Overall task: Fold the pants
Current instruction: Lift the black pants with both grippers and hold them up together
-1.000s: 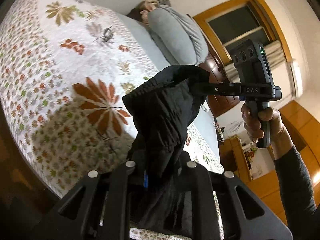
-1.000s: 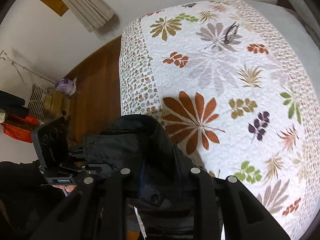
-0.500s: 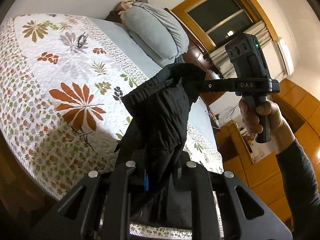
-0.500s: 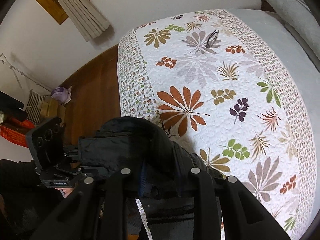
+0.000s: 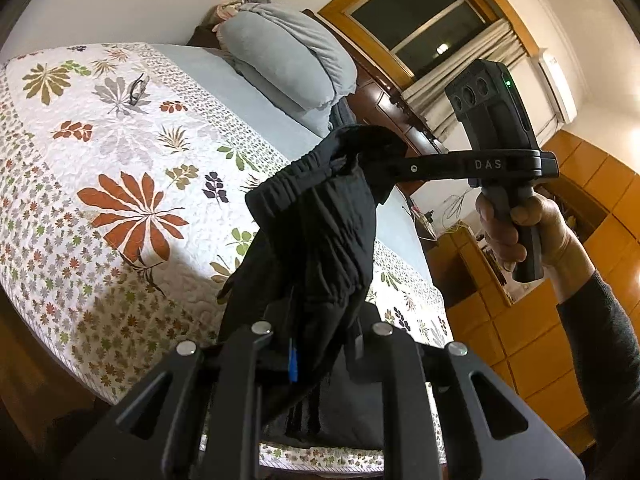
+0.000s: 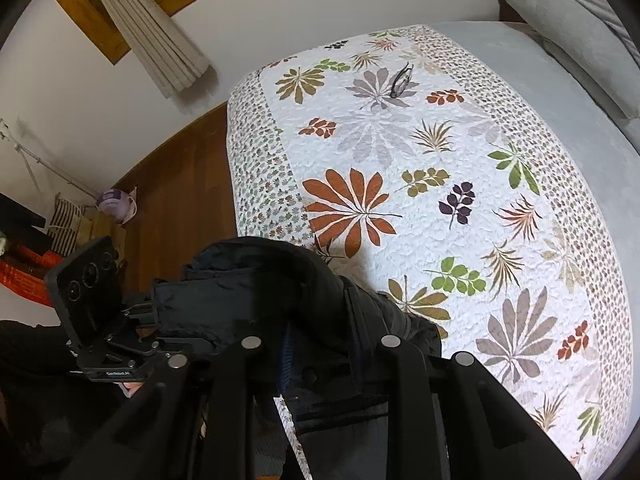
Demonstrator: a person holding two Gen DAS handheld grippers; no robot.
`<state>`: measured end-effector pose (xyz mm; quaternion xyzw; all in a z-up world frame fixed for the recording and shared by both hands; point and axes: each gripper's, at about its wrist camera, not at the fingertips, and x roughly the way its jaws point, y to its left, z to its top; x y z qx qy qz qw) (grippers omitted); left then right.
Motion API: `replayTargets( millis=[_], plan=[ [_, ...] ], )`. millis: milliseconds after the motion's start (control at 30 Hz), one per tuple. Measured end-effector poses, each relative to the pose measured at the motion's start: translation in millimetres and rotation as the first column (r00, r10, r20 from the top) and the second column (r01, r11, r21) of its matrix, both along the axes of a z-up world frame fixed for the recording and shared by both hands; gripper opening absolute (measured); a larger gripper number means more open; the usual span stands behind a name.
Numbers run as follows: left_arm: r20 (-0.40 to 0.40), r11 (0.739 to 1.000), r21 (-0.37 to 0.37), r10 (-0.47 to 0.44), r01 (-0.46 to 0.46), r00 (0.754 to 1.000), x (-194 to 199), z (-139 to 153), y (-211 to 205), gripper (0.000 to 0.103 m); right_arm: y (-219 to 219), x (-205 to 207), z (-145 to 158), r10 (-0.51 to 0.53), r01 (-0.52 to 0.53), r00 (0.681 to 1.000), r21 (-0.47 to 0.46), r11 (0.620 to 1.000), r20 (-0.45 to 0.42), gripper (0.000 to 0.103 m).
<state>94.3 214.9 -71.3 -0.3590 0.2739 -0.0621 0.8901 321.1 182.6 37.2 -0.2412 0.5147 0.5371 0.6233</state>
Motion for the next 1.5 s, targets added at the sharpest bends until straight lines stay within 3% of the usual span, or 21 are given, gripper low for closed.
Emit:
replayTargets(
  millis=[467,1500],
  plan=[
    [-0.005,0.995,0.071,-0.065,0.065,0.998,4,12,-31,0.014,-43,-4,4,-0.063,0.062,0.998,0.04,0.997,0.029,0.023],
    [-0.003,0.975,0.156,-0.158,0.157,0.987,8,29,-96,0.014,-119,-10,10,-0.149,0.145,0.988,0.09,0.985,0.047,0.023]
  ],
)
